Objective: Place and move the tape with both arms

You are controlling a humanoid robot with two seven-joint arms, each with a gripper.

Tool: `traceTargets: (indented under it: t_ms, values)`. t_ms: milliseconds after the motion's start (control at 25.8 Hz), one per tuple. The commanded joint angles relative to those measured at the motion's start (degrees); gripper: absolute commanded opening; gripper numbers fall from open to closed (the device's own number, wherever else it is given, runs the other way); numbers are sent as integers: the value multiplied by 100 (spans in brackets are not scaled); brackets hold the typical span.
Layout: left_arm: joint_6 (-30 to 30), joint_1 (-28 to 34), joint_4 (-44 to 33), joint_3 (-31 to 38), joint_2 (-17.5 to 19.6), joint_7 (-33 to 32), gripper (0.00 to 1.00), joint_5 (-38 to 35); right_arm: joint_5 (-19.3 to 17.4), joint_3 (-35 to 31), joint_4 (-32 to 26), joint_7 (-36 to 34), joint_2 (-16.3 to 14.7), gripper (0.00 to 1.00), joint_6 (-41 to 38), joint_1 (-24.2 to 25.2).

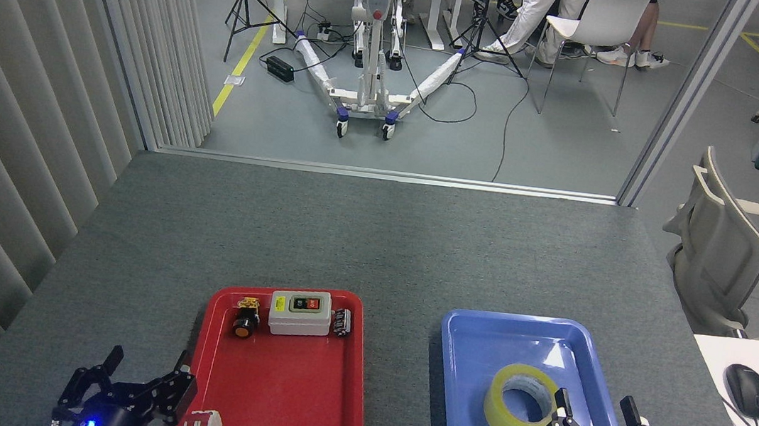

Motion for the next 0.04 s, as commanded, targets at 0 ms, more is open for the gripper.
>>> traceTargets:
  t_ms: [0]
  values:
    - [-13,52,-222,79,-18,626,100,277,-2,-3,7,51,16,100,-4,8]
